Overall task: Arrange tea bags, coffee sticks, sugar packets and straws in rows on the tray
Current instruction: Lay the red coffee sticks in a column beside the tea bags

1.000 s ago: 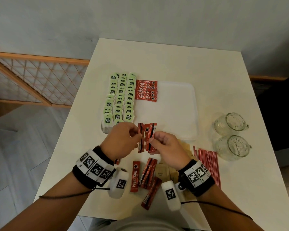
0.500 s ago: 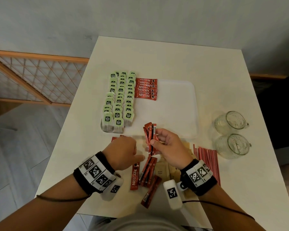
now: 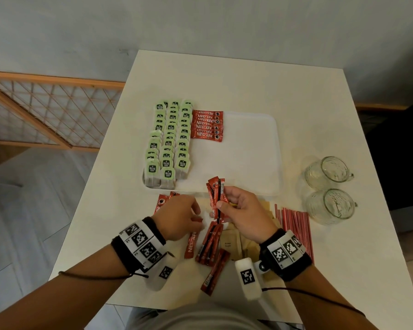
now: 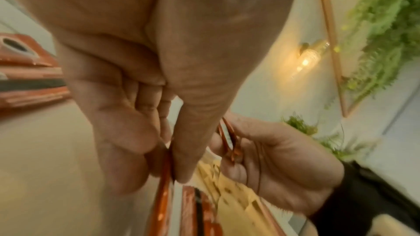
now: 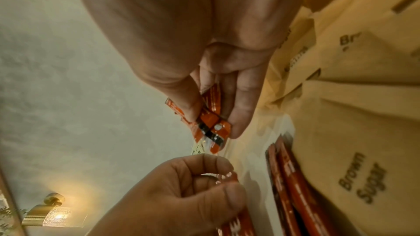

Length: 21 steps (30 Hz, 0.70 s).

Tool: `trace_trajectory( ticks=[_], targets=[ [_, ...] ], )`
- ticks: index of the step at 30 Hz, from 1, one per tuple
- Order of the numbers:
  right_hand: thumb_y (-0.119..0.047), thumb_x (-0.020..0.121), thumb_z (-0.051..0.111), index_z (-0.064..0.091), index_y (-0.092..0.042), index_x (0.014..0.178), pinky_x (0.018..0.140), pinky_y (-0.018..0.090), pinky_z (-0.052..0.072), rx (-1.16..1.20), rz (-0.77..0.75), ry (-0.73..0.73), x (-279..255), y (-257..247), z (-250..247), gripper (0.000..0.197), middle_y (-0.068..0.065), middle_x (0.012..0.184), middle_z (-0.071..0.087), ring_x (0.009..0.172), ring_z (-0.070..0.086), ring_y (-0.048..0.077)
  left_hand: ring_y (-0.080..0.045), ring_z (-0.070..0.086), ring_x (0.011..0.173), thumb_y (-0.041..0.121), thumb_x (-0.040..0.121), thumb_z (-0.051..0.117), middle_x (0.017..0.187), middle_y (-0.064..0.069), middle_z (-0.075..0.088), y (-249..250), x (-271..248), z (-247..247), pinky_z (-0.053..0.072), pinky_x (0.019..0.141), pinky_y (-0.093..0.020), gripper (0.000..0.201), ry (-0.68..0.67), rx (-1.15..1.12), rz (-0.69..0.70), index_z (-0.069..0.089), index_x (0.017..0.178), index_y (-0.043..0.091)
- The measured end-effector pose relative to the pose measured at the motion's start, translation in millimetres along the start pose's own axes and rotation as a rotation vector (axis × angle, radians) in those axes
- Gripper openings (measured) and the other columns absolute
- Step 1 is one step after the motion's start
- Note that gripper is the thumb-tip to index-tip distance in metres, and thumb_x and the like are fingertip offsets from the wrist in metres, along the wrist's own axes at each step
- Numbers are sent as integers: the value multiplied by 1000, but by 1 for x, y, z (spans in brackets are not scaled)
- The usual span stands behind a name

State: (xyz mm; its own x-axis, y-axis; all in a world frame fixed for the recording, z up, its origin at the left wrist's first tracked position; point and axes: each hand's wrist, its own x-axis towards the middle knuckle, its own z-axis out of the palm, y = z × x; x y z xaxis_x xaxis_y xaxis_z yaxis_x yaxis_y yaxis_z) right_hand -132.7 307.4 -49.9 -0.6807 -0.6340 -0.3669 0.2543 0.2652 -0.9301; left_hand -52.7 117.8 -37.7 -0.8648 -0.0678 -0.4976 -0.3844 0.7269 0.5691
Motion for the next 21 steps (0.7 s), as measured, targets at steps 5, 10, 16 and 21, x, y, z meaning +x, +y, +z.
trace_trajectory(
  ticks=[5, 10, 16, 21],
  targets=[
    [-7, 100, 61, 64, -20, 129, 84, 49, 61, -20, -5, -6, 0, -1, -2, 32, 1, 113, 76, 97, 75, 26, -17, 66, 57, 33, 84, 78, 64, 0, 72, 4, 6, -16, 58, 66, -38, 22, 106, -253, 13, 76, 76, 13],
    [-5, 99, 60, 63, -17, 129, 88, 53, 60, 25, -3, -19, 0, -6, 1, 32, 3, 113, 76, 102, 73, 27, -24, 72, 68, 28, 96, 64, 77, -8, 75, 15, 13, -24, 61, 80, -48, 28, 119, -542, -62, 66, 88, 1],
    [-6, 98, 64, 61, -14, 122, 77, 47, 62, 61, 26, 49, 6, -11, 5, 26, 7, 102, 79, 91, 76, 29, -26, 73, 78, 37, 107, 41, 88, -13, 74, 34, 8, -25, 62, 73, -42, 39, 23, -914, -170, 65, 102, 7],
    [-10, 97, 66, 61, -14, 113, 69, 38, 63, 32, 68, 120, 11, -18, 13, 18, 6, 92, 79, 79, 77, 24, -33, 74, 85, 57, 103, 32, 96, -18, 75, 41, 11, -19, 61, 78, -51, 57, 18, -825, -117, 64, 112, 10]
  ],
)
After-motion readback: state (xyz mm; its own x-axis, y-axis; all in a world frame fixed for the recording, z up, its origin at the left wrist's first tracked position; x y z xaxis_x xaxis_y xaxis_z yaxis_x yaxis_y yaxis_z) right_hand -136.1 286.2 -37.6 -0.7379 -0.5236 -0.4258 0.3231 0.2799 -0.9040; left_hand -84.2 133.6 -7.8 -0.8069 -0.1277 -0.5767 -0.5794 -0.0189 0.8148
